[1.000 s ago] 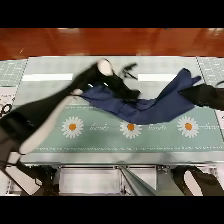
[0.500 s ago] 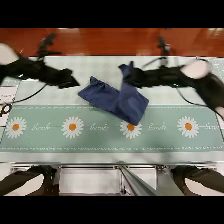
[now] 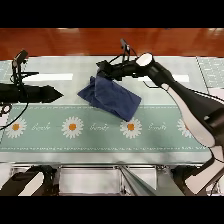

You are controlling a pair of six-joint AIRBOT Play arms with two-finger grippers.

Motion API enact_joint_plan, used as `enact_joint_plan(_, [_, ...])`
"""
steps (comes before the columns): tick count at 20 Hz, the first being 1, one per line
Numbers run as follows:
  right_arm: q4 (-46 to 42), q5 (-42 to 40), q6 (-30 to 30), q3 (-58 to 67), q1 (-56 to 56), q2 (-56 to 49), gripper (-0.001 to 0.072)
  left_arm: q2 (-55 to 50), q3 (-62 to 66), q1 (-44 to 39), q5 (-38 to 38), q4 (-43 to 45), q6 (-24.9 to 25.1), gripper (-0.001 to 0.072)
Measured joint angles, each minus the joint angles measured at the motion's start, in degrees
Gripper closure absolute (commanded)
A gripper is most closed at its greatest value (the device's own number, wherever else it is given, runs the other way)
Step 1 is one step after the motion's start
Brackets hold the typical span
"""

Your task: Fold the shirts.

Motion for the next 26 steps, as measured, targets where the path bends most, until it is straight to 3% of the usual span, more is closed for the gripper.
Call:
enact_joint_plan(1, [0.39, -0.59, 0.13, 1.31, 0.48, -1.33, 0.0648, 0.26, -0.61, 0.13, 0.85, 0.02, 0.09, 0.0688])
enact_joint_plan(3, [0.79, -1.31, 0.5, 2.8, 1.25, -2.99, 0.0298, 0.55, -1.62, 0.33, 2.1, 0.0, 0.28, 0.0688])
enact_joint_plan(7, [1.84, 0.46, 1.44, 4.02, 1.95, -3.98, 0.0304, 0.81, -2.62, 0.52, 3.93, -0.11, 0.35, 0.0688])
enact_joint_plan(13, [-0.61, 12.02, 2.99, 4.42, -2.21, 2.73, 0.0304, 0.87, -2.99, 0.59, 4.35, -0.2, 0.31, 0.0688])
enact_joint_plan(15, [-8.46, 18.88, 4.72, 3.98, -5.64, 8.39, 0.0303, 0.92, -2.99, 0.63, 4.11, -0.2, 0.28, 0.0688])
enact_joint_plan(19, [-35.87, 28.74, 10.14, -6.38, -12.92, 26.08, 0.0301, 0.92, -2.99, 0.63, 2.99, -0.2, 0.28, 0.0688])
enact_joint_plan(22, [-45.57, 24.72, 14.43, -25.16, -19.23, 40.87, 0.0296, 0.92, -2.99, 0.63, 2.78, -0.2, 0.24, 0.0688])
enact_joint_plan(26, [-34.05, 9.9, 15.02, -50.51, -25.73, 49.33, 0.0296, 0.92, -2.99, 0.57, 2.64, -0.2, -0.17, 0.0687])
